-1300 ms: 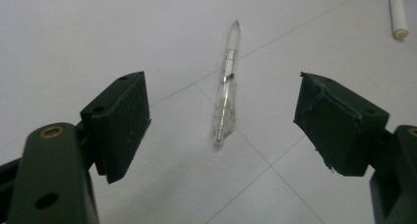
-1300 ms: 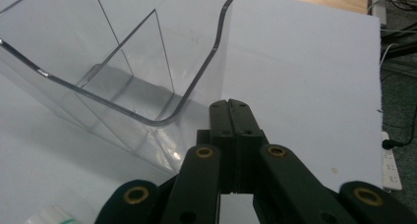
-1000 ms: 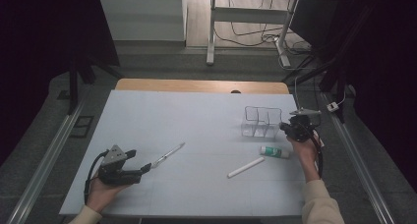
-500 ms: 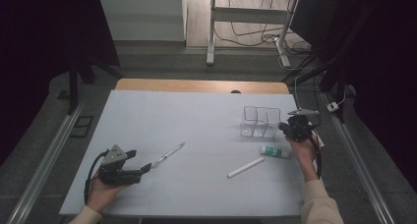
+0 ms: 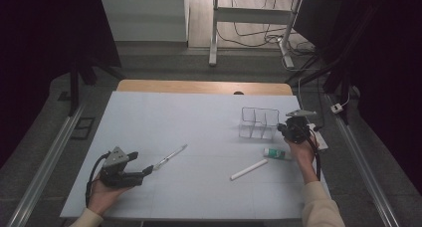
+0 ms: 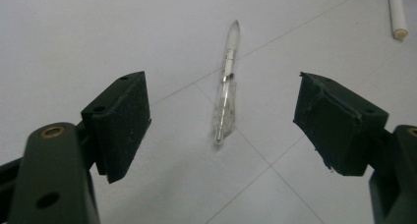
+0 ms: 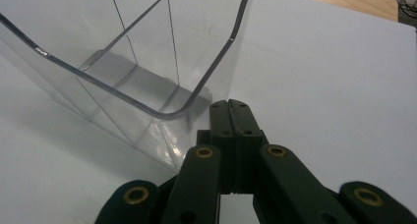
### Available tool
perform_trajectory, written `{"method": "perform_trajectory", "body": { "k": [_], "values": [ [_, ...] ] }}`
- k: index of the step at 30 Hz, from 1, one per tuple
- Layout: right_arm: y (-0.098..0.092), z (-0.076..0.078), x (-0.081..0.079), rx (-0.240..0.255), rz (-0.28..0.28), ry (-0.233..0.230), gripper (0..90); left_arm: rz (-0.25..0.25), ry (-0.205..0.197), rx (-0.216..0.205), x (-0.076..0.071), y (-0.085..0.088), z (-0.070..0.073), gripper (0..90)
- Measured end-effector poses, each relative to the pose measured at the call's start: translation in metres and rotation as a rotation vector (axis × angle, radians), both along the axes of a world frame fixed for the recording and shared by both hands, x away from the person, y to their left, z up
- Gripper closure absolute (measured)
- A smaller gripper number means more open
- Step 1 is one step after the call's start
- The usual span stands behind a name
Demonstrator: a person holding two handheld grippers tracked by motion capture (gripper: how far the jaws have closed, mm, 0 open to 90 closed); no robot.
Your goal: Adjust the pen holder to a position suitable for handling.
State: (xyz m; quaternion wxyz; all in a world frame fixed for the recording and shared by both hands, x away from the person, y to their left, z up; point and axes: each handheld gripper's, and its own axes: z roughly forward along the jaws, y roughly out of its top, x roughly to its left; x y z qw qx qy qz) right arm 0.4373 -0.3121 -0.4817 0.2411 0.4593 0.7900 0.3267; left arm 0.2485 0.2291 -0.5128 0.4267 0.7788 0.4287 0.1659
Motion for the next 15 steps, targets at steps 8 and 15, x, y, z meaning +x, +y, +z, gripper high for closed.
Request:
{"method": "perform_trajectory", "body": {
  "k": [8,15],
  "values": [
    [0.011,0.001,0.001,0.000,0.021,-0.012,89.2,-0.001,0.002,0.002,0.000,0.000,0.000,21.5],
    [0.020,0.001,0.002,-0.006,0.040,-0.007,89.1,-0.001,0.003,0.002,0.000,0.000,0.000,21.5]
  ]
}}
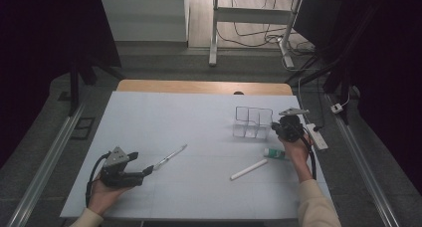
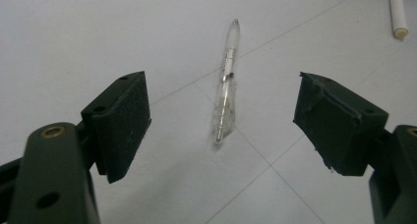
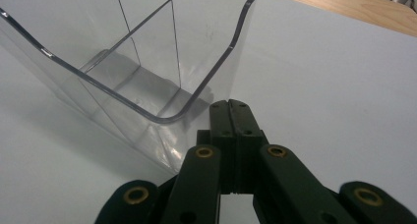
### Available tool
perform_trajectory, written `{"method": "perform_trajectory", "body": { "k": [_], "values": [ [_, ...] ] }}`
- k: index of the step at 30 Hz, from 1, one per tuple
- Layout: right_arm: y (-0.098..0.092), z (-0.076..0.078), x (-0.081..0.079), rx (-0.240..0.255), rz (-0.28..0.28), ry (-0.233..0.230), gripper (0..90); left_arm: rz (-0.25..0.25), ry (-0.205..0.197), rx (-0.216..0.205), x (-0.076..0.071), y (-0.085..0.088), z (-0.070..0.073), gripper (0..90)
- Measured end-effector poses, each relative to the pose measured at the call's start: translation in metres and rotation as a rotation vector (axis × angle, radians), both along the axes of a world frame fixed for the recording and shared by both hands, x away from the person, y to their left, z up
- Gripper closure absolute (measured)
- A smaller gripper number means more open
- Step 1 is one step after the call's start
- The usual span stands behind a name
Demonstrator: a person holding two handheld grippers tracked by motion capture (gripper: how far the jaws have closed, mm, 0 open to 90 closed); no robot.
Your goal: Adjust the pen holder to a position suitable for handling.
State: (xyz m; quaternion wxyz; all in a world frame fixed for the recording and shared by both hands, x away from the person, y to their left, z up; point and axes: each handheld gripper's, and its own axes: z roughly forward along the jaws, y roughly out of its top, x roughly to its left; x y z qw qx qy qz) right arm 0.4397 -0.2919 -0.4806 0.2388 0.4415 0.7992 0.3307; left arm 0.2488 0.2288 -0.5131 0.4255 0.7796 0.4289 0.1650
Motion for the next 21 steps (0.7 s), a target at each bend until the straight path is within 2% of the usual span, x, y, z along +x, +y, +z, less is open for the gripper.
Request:
{"method": "perform_trajectory", "body": {
  "k": [21],
  "values": [
    [0.031,-0.001,0.004,-0.007,0.065,-0.003,89.1,0.000,0.003,0.003,0.000,0.000,-0.001,21.5]
  ]
}}
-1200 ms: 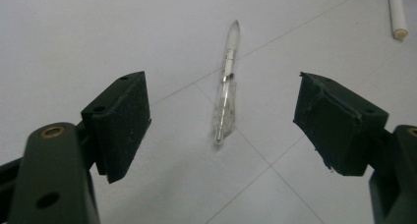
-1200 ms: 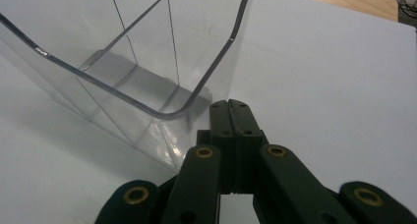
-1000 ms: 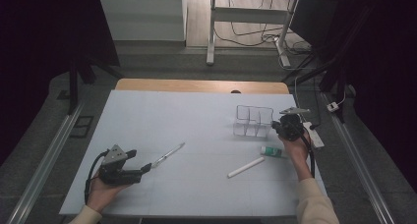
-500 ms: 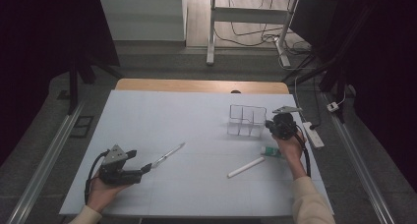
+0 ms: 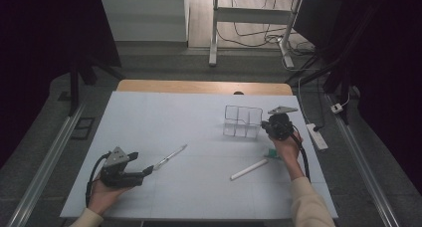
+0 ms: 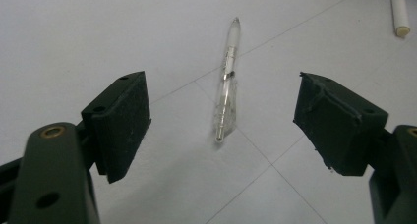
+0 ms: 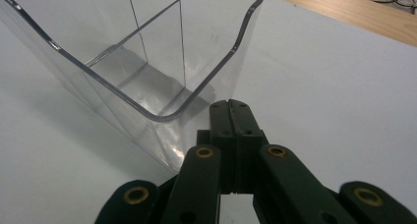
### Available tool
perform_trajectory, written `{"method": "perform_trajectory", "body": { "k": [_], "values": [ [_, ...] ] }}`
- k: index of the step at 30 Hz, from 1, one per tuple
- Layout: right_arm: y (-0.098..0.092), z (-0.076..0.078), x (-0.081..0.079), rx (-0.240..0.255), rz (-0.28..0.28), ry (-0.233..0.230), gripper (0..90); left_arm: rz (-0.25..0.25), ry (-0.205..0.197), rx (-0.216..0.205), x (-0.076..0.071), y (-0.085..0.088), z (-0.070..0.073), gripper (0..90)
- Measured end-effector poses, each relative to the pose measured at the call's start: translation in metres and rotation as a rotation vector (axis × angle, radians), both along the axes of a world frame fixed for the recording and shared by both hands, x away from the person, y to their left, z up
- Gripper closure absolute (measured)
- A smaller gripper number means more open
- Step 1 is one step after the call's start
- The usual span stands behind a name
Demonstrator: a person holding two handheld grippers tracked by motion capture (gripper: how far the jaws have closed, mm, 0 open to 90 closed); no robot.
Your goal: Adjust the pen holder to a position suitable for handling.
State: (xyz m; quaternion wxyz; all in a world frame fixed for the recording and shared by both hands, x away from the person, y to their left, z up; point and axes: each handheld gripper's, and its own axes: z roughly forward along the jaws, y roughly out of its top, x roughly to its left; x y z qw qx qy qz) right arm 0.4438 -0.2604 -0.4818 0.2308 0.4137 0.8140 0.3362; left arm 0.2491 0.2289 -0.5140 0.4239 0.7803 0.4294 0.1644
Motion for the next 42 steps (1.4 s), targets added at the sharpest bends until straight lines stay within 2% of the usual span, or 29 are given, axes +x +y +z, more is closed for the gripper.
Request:
{"method": "perform_trajectory", "body": {
  "k": [5,25,33,37,42],
  "values": [
    [0.010,-0.001,0.002,0.013,0.024,0.011,89.1,-0.001,-0.001,-0.001,0.000,0.000,0.000,21.5],
    [0.039,-0.005,0.007,-0.008,0.076,0.004,89.1,0.005,-0.003,0.001,-0.002,0.000,0.000,21.6],
    [0.046,-0.006,0.010,-0.009,0.082,0.006,89.1,0.009,-0.001,0.001,-0.002,0.002,0.000,21.6],
    [0.050,-0.004,0.010,-0.027,0.093,-0.011,89.1,0.009,-0.001,0.002,-0.003,0.001,0.000,21.6],
    [0.054,-0.005,0.012,-0.016,0.097,-0.012,89.1,0.008,-0.001,0.006,-0.003,-0.001,0.001,21.6]
  ]
}}
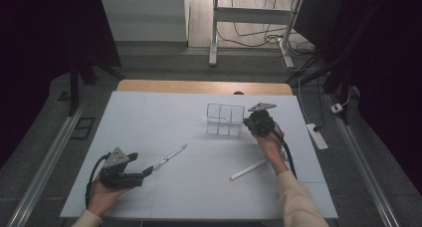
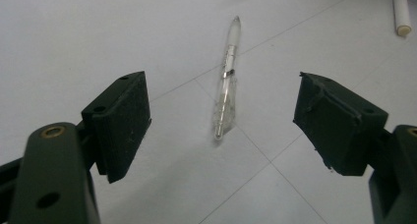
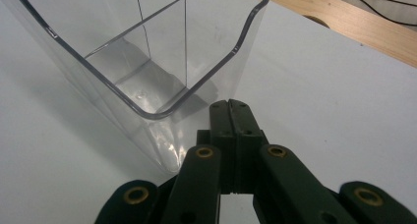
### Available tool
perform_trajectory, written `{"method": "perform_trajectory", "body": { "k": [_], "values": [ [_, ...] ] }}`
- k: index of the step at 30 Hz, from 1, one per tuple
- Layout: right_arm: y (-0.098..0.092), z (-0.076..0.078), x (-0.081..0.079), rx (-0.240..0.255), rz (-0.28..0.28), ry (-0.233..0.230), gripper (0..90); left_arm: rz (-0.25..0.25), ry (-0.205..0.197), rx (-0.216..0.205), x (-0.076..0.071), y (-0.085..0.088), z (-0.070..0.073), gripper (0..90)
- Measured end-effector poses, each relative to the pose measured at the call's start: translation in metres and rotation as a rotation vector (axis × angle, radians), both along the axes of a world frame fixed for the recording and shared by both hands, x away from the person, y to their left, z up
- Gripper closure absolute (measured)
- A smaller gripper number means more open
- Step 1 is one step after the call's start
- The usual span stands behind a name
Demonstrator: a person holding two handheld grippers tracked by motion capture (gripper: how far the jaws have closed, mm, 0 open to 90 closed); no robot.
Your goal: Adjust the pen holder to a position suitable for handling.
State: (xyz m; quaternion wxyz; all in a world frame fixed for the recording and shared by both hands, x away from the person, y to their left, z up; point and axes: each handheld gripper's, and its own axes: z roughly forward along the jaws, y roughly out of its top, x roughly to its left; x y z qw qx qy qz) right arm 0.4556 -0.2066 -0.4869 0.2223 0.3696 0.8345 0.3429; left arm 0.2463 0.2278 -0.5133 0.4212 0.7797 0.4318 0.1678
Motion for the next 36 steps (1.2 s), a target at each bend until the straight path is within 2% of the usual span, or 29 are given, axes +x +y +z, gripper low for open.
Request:
{"method": "perform_trajectory", "body": {
  "k": [17,21,36],
  "values": [
    [0.019,0.001,0.005,-0.002,0.031,-0.008,89.1,0.008,0.009,0.002,-0.001,0.000,-0.002,21.7],
    [0.025,0.002,0.004,-0.014,0.037,-0.030,89.1,0.009,0.011,0.005,-0.002,-0.001,-0.002,21.7],
    [0.036,0.001,0.009,0.003,0.053,-0.034,89.1,0.016,0.016,0.008,-0.003,0.000,-0.004,21.7]
  ]
}}
